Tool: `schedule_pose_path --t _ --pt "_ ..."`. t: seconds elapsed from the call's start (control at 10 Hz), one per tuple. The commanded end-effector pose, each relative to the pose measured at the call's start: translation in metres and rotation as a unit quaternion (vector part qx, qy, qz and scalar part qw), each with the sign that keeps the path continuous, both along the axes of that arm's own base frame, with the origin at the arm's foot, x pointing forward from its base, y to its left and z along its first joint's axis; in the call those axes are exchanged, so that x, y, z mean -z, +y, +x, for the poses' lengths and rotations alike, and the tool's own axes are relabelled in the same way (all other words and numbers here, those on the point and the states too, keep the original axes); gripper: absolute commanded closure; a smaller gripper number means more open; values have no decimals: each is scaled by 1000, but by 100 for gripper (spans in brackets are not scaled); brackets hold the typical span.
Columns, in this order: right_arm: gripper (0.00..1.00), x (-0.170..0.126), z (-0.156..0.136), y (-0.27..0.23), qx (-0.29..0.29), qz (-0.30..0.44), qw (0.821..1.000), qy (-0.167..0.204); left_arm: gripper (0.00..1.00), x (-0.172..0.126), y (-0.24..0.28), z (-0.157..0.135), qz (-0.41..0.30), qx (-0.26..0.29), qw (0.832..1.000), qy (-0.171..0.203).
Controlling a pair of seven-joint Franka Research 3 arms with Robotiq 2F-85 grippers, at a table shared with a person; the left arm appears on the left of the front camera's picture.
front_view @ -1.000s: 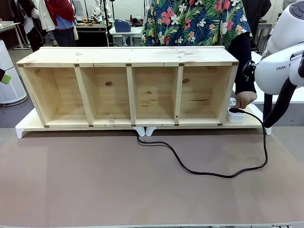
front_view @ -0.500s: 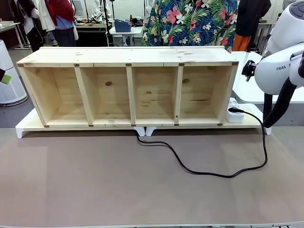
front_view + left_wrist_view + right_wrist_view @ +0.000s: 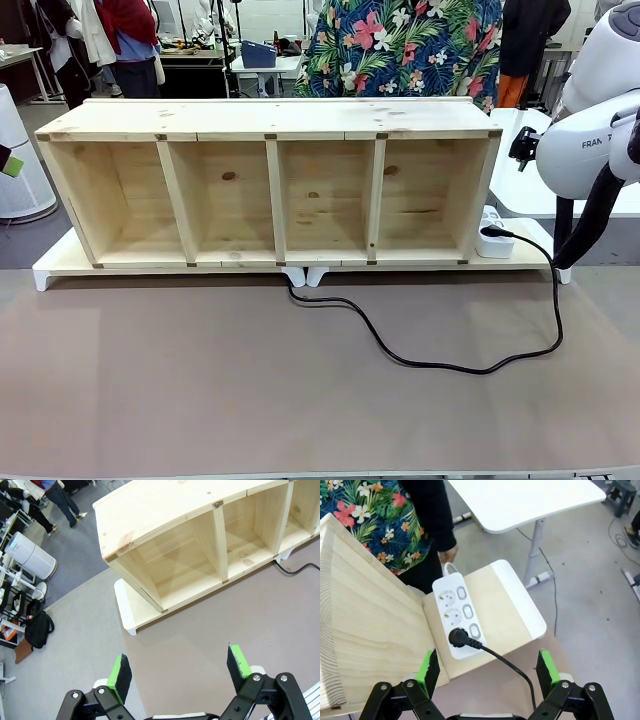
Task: Perform cable management.
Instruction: Release the Power Cable when the human grasps it.
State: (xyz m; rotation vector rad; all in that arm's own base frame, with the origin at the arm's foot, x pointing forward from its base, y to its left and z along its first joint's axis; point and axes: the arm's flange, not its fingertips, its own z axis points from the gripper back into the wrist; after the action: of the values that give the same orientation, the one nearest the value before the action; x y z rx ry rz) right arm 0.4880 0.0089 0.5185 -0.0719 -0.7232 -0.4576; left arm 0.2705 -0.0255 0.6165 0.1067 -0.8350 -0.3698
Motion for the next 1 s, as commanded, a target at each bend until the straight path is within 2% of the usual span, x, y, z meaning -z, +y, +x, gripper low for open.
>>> schedule_pose_path --t 0.0,0.9 --pt "0 0 0 0 1 1 1000 0 0 0 -1 2 3 -3 1000 -5" --pt "0 0 0 0 1 1 1000 0 0 0 -1 2 3 -3 1000 -5"
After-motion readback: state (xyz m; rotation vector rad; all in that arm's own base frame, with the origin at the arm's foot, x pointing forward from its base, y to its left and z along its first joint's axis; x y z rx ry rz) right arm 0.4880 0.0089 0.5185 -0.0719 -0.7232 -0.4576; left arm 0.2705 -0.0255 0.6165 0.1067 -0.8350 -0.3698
